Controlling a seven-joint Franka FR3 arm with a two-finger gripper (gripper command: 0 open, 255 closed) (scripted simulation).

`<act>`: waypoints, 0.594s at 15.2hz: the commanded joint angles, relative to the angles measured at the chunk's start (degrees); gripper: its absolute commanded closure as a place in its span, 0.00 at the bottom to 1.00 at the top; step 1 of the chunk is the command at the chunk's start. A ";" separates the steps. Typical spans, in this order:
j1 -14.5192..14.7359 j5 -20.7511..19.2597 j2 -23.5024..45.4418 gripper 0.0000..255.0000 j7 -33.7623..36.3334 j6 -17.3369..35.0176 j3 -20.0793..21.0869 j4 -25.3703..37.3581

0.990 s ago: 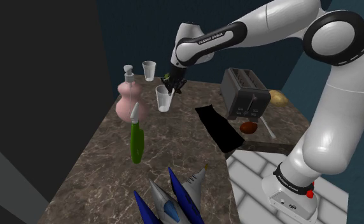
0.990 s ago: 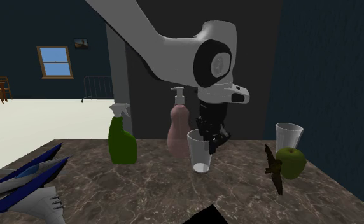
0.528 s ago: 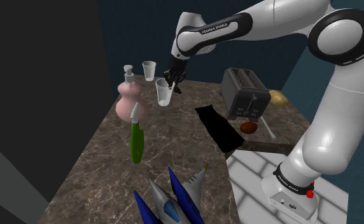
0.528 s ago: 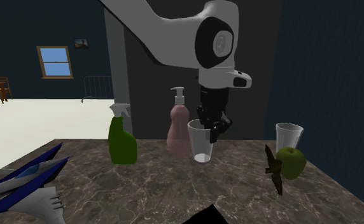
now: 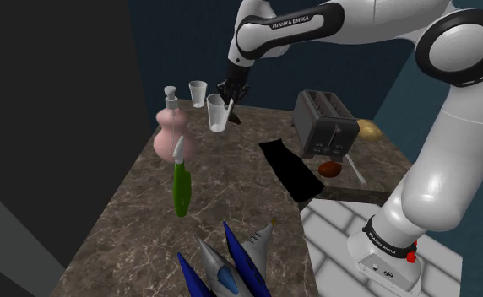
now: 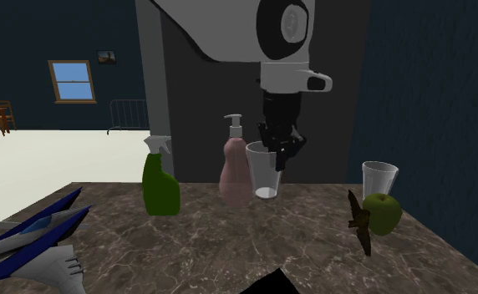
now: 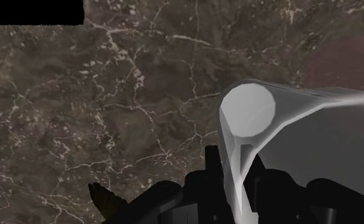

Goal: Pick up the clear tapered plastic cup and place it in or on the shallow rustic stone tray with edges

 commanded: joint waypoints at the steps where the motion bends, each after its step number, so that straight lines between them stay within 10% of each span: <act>1: -0.06 -0.03 -0.26 1.00 0.04 -1.55 -0.04 1.28; 9: -2.15 1.90 -15.79 1.00 -4.44 -0.83 -1.66 -15.33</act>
